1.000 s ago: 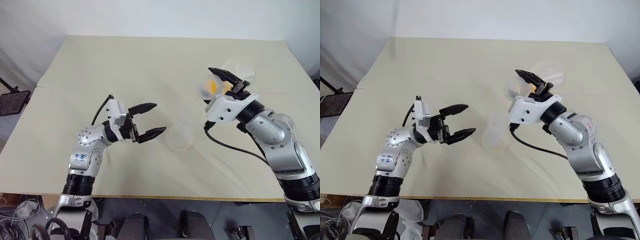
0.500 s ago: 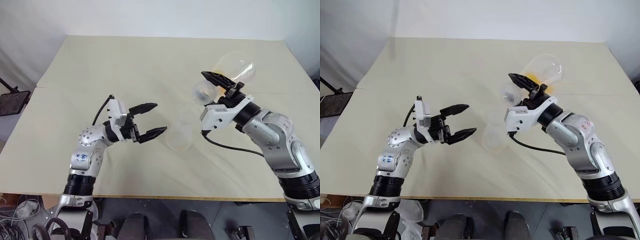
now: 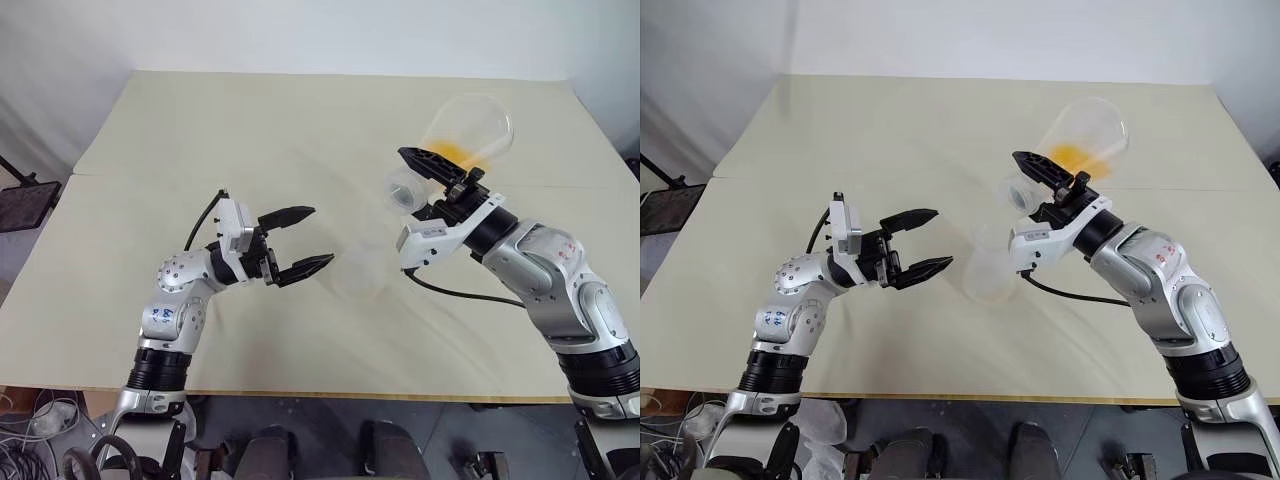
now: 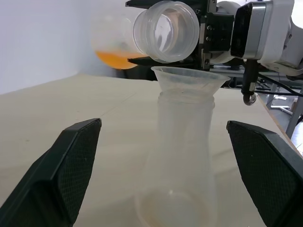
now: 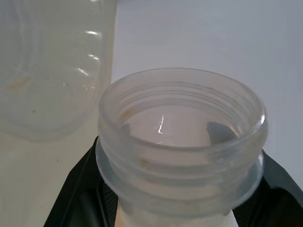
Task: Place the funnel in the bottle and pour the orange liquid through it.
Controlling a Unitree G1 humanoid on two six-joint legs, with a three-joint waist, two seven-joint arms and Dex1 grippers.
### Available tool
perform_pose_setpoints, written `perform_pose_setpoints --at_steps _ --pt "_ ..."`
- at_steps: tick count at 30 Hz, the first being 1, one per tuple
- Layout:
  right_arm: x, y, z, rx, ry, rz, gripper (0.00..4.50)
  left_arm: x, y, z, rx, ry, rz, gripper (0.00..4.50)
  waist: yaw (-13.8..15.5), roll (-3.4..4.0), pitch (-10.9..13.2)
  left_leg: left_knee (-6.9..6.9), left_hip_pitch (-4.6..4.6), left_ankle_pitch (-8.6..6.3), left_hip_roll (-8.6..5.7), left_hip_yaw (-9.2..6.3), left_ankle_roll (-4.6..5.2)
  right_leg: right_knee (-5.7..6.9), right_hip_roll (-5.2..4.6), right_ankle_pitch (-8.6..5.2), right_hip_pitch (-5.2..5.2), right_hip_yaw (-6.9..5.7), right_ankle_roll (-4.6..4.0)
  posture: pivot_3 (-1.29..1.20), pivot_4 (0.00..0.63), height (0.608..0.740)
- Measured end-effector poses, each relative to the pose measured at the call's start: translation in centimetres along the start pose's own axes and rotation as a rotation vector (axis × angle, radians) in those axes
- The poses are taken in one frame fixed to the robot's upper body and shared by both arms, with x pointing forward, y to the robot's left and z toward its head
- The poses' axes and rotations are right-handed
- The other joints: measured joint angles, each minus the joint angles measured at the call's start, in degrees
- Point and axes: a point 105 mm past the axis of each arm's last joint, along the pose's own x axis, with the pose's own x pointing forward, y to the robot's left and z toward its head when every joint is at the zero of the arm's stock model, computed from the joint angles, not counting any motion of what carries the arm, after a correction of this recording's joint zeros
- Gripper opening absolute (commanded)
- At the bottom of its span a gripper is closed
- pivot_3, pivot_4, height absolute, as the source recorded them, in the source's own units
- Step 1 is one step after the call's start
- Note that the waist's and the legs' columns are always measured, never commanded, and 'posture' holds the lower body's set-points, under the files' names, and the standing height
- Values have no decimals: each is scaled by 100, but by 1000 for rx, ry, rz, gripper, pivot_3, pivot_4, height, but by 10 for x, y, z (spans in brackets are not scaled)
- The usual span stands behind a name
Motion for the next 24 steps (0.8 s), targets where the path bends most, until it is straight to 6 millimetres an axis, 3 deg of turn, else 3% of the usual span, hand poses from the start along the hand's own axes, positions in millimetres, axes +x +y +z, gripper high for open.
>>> perform_pose_setpoints --at_steps 24 --pt "2 -8 -1 -118 -16 -52 2477 -2 1 2 13 9 4 4500 -8 0 0 1 1 0 0 0 0 4 0 0 0 0 0 0 150 740"
